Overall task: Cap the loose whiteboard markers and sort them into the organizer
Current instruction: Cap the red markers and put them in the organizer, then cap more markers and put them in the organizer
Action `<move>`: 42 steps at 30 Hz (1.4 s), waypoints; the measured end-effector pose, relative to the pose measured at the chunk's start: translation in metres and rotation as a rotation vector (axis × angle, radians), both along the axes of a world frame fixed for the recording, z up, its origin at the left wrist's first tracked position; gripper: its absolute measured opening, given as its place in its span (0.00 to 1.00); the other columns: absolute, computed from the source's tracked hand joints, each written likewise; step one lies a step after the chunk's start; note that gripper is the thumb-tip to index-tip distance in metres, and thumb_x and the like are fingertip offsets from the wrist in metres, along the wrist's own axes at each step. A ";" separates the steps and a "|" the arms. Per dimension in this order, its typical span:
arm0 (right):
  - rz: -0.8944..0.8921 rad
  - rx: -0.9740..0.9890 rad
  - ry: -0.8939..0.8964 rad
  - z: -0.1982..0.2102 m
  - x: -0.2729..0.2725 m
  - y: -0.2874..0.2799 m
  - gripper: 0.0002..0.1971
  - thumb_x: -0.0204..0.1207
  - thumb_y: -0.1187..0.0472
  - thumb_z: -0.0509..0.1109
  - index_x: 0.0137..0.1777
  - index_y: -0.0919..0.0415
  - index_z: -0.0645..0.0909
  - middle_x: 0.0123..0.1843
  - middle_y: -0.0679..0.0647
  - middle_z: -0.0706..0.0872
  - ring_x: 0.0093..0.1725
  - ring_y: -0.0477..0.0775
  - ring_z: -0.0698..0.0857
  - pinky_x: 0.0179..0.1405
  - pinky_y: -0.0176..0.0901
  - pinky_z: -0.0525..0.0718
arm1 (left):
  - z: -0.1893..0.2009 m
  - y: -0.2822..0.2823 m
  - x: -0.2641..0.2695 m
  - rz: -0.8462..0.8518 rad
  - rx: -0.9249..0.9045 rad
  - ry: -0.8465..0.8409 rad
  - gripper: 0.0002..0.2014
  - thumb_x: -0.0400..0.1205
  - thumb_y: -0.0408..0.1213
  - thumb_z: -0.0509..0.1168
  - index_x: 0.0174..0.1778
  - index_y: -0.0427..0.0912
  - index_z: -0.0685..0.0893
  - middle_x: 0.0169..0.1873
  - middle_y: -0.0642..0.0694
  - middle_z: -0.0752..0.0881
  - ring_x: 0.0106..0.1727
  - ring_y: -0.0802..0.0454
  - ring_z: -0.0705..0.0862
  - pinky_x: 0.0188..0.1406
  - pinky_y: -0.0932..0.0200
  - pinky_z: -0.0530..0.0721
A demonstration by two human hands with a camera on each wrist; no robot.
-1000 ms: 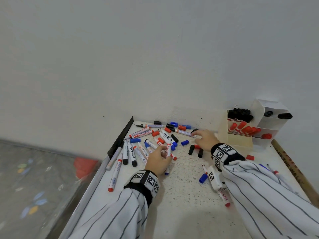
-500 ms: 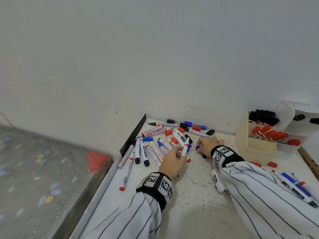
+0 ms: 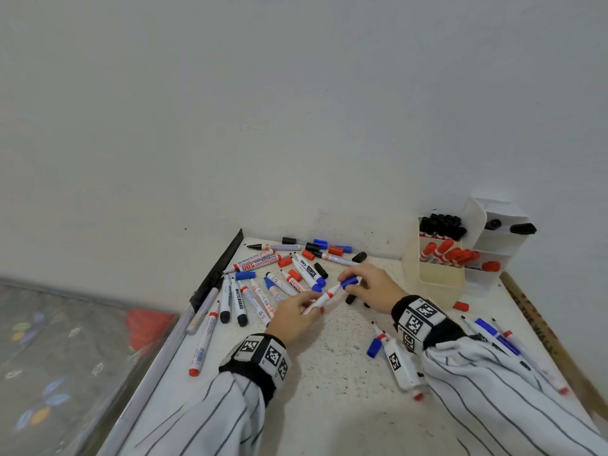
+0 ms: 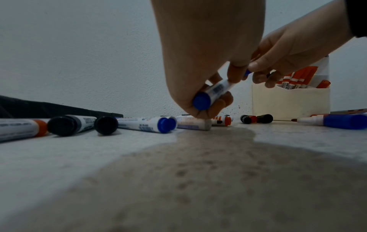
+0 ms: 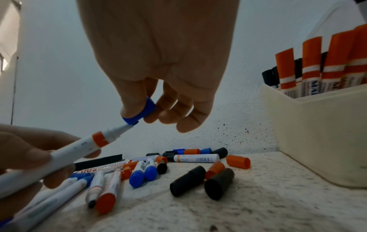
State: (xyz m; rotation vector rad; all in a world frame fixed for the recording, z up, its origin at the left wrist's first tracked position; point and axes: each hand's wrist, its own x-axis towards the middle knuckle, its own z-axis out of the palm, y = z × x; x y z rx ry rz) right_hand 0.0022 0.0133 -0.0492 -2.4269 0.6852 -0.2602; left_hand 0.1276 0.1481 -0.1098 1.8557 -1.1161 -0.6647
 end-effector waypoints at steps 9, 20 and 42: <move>-0.172 0.053 -0.143 -0.002 -0.033 0.006 0.11 0.75 0.67 0.69 0.57 0.59 0.80 0.48 0.47 0.79 0.35 0.33 0.72 0.36 0.23 0.67 | 0.010 0.004 -0.009 -0.121 -0.011 -0.051 0.17 0.82 0.35 0.62 0.68 0.49 0.78 0.52 0.52 0.82 0.42 0.65 0.76 0.40 0.73 0.73; -0.205 0.103 -0.068 0.003 -0.055 0.016 0.21 0.85 0.50 0.53 0.29 0.52 0.71 0.28 0.49 0.73 0.29 0.46 0.71 0.33 0.36 0.68 | 0.023 0.002 -0.040 -0.241 -0.079 -0.337 0.22 0.76 0.35 0.70 0.67 0.49 0.79 0.48 0.54 0.75 0.43 0.65 0.72 0.43 0.76 0.70; -0.211 0.053 -0.457 0.000 -0.099 0.032 0.18 0.85 0.63 0.52 0.31 0.53 0.67 0.27 0.48 0.65 0.26 0.40 0.67 0.30 0.29 0.69 | 0.074 0.001 -0.094 -0.368 0.226 0.653 0.16 0.86 0.51 0.52 0.45 0.44 0.78 0.19 0.55 0.66 0.16 0.61 0.58 0.13 0.71 0.56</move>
